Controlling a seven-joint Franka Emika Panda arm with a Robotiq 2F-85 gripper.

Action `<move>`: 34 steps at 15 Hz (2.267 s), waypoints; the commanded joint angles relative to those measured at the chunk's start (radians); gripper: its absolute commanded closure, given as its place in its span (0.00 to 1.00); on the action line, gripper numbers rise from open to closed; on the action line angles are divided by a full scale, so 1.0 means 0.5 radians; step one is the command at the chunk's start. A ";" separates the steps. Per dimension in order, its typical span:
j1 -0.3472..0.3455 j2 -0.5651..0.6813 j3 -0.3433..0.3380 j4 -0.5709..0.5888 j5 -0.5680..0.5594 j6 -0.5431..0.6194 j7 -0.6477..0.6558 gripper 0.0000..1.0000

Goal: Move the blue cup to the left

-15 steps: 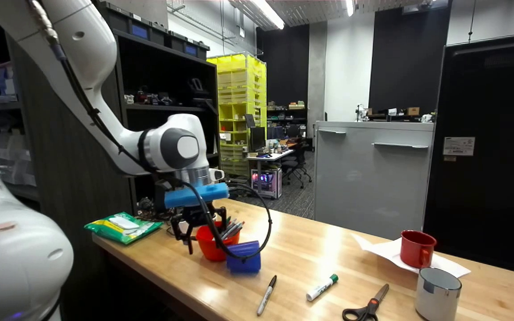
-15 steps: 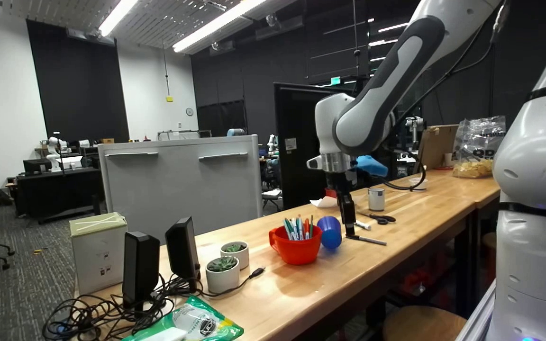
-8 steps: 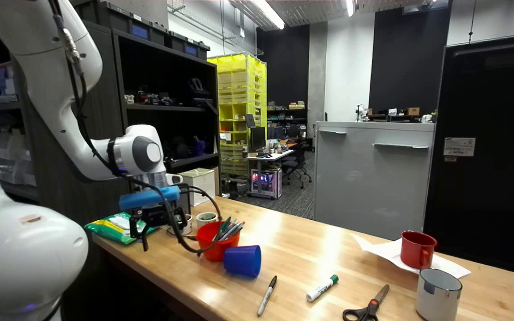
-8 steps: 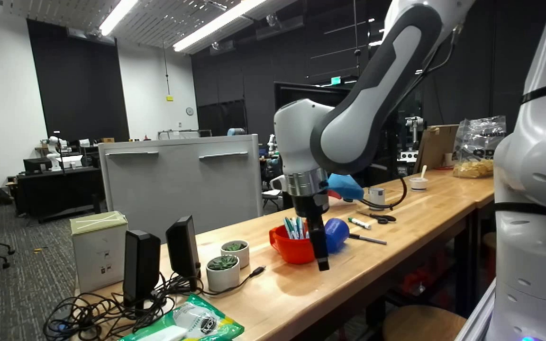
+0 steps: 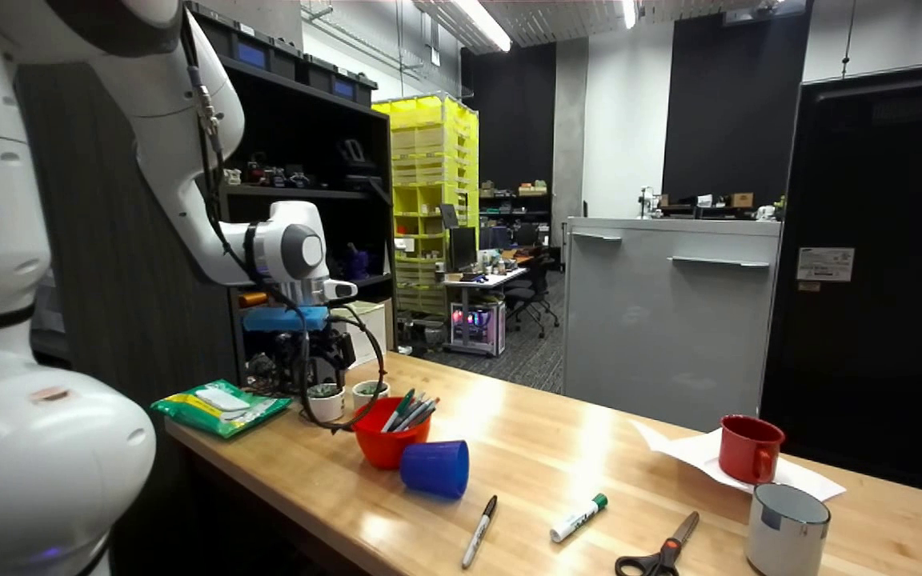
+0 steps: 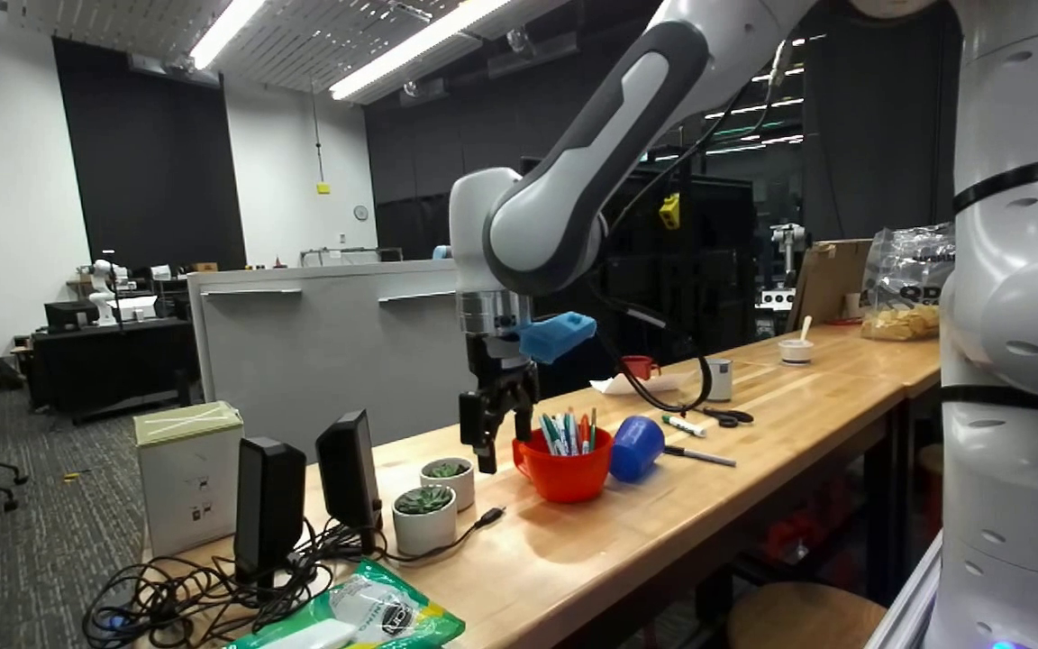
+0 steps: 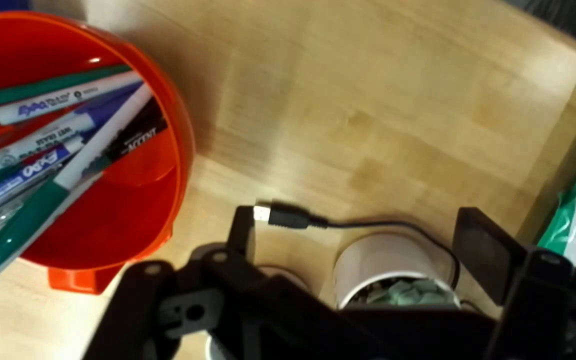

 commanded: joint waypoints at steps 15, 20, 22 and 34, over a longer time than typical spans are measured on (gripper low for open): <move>-0.176 -0.010 -0.196 0.130 -0.018 -0.028 0.095 0.00; -0.317 -0.070 -0.333 0.178 -0.083 -0.111 0.119 0.00; -0.363 -0.099 -0.375 0.190 -0.122 -0.170 0.121 0.00; -0.552 -0.105 -0.570 0.216 -0.075 -0.305 -0.074 0.00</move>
